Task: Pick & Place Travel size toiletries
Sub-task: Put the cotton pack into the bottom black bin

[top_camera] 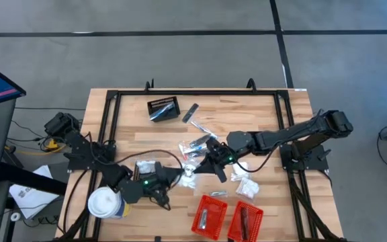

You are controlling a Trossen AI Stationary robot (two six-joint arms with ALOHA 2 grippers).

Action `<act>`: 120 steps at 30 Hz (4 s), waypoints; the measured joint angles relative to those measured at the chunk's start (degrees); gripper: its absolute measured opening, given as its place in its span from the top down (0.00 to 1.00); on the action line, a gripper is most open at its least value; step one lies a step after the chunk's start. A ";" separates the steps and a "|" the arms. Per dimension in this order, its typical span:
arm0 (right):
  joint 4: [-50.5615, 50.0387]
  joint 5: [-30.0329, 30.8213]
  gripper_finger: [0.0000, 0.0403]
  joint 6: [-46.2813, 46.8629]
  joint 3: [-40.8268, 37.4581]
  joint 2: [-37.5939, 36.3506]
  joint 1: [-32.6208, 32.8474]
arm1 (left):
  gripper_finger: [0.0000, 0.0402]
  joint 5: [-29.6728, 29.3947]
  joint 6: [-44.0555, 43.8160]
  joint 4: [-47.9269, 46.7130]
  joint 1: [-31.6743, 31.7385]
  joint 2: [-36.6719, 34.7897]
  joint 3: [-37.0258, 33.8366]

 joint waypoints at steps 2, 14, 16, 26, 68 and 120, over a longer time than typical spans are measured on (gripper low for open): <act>-0.31 0.30 0.99 -1.25 0.03 0.00 -0.05 | 0.79 -3.53 -7.69 -0.01 -0.08 -0.02 0.00; -0.60 -0.57 0.99 -6.31 0.01 -0.66 0.62 | 0.78 -10.36 -27.32 -0.03 -3.62 -4.10 -0.04; -0.13 -0.54 1.00 -7.09 0.01 -0.66 0.60 | 0.78 -12.70 -28.07 0.08 -4.79 -5.26 -0.04; 0.28 1.84 1.00 -21.83 1.90 -0.11 0.61 | 0.79 -17.86 -35.51 0.49 -6.68 -14.91 -0.75; -50.86 22.54 1.00 -47.17 35.05 16.71 11.20 | 0.38 71.65 -82.44 -57.06 22.50 -3.24 26.45; -50.40 26.85 0.85 -43.62 35.31 16.76 9.88 | 0.99 75.05 -80.98 -63.94 25.55 1.55 26.43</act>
